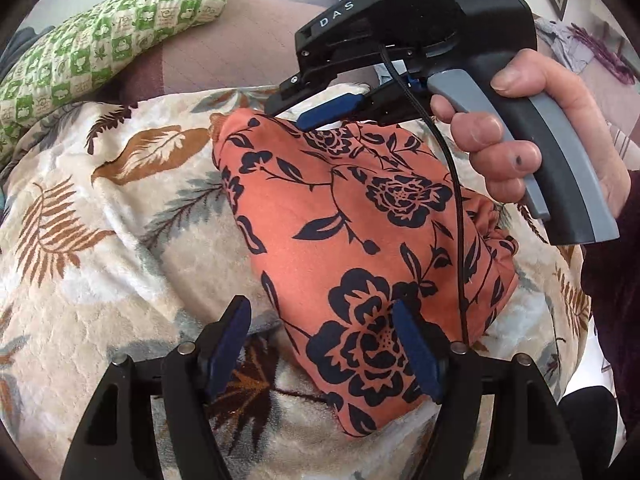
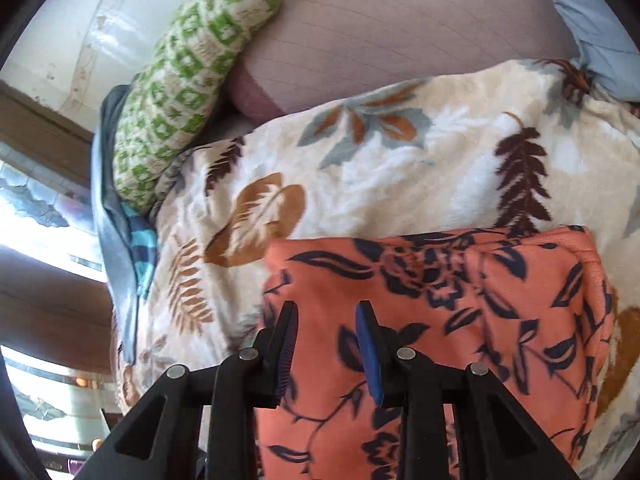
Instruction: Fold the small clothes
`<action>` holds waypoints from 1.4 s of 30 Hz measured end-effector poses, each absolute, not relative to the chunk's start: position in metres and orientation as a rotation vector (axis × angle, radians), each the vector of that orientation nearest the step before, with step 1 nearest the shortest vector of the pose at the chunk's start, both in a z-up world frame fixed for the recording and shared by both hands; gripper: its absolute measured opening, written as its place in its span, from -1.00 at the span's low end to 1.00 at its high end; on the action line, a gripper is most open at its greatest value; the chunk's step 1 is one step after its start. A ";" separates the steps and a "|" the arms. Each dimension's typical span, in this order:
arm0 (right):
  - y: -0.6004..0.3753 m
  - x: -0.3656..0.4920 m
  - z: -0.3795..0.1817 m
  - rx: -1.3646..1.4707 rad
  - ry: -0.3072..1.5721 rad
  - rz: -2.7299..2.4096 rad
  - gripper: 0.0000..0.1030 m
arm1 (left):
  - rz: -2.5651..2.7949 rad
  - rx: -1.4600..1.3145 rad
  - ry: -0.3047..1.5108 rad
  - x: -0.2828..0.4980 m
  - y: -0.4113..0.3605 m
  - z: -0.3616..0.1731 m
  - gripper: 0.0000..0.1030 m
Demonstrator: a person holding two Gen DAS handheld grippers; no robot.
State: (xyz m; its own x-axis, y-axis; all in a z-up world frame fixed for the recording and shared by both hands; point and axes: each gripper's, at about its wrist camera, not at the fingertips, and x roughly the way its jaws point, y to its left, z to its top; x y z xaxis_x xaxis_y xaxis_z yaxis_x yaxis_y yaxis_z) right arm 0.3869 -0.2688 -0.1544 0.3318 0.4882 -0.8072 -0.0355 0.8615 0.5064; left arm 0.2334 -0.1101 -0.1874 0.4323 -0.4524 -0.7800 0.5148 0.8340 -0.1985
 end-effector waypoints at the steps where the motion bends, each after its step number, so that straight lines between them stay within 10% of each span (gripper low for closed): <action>1: -0.258 0.390 -0.154 0.411 1.198 0.371 -0.36 | -0.595 0.084 0.959 0.234 -0.109 -0.190 0.45; 12: -0.244 0.431 -0.208 0.594 1.226 0.295 -0.36 | -0.667 0.139 1.059 0.237 -0.117 -0.217 0.48; 42: -0.354 0.189 -0.171 0.565 0.992 0.115 -0.36 | -0.379 0.138 0.890 0.225 -0.119 -0.185 0.68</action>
State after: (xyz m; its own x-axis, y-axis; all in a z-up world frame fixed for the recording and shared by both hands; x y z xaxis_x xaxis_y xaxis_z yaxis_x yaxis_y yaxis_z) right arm 0.1886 -0.3538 -0.1709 0.5539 0.3424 -0.7589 0.1593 0.8511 0.5002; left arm 0.2253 -0.1191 -0.1845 0.5683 -0.2647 -0.7791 0.3779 0.9250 -0.0387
